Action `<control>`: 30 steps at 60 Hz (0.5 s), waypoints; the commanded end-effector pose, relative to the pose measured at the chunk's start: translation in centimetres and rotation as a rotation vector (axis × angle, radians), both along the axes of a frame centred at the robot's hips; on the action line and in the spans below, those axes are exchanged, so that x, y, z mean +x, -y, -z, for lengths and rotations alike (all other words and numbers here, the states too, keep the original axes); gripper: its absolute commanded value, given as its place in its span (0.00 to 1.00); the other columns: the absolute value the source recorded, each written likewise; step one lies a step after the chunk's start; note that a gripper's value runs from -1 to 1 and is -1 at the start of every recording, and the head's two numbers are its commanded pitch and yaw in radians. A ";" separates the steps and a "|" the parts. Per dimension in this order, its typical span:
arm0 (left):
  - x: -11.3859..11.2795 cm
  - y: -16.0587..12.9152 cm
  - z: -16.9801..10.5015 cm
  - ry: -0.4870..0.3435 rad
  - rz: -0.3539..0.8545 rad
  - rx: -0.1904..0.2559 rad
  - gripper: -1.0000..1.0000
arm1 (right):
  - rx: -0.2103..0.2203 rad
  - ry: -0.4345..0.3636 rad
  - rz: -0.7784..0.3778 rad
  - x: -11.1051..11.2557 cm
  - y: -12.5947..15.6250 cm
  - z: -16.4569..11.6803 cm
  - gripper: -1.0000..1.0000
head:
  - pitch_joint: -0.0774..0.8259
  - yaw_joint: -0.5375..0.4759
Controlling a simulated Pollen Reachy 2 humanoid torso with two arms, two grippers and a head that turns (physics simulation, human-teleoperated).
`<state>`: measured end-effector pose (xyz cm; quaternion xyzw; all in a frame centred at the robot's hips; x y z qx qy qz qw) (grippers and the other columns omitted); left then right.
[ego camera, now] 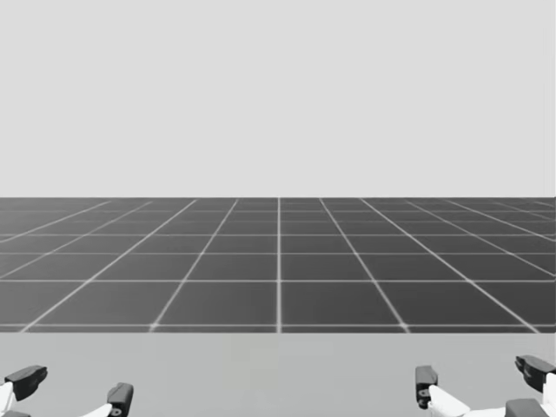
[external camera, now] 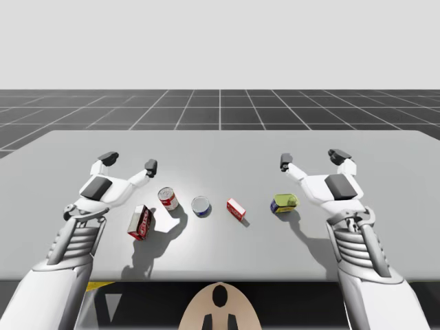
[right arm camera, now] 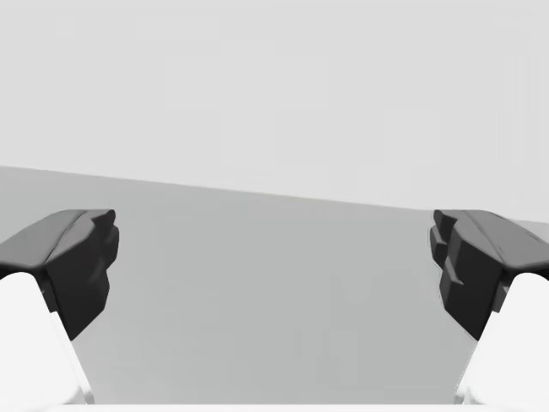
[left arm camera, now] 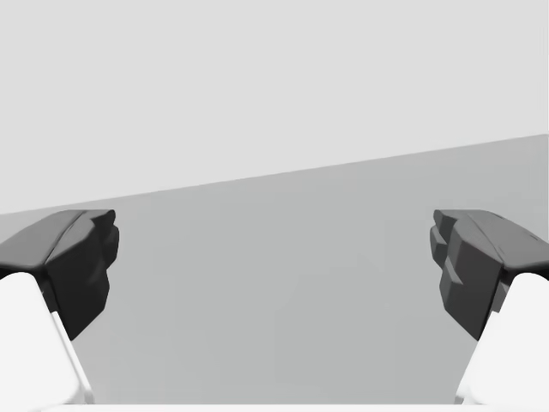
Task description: Grasp the gelatin box and hold it up.
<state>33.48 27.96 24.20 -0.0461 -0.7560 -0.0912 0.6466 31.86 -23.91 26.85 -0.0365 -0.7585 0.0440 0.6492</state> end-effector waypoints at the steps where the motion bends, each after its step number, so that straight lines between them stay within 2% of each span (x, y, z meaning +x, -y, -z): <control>1: 0.0 0.0 0.0 0.001 0.001 0.006 0.00 | 0.007 0.019 0.018 -0.1 -0.1 0.2 0.00 | 0.09 0.54; 10: 0.0 -0.1 -0.1 0.006 0.000 0.002 0.00 | -0.003 0.010 0.011 -0.2 0.0 -0.2 0.00 | 0.14 0.54; 21: 0.0 -0.3 -0.3 0.011 0.000 -0.003 0.00 | -0.024 0.022 0.023 -0.1 -0.2 -0.1 0.00 | 0.30 0.53; 30: 0.0 -0.3 -0.3 0.012 0.002 -0.005 0.00 | -0.035 0.026 0.027 0.0 -0.3 0.0 0.00 | 0.48 0.52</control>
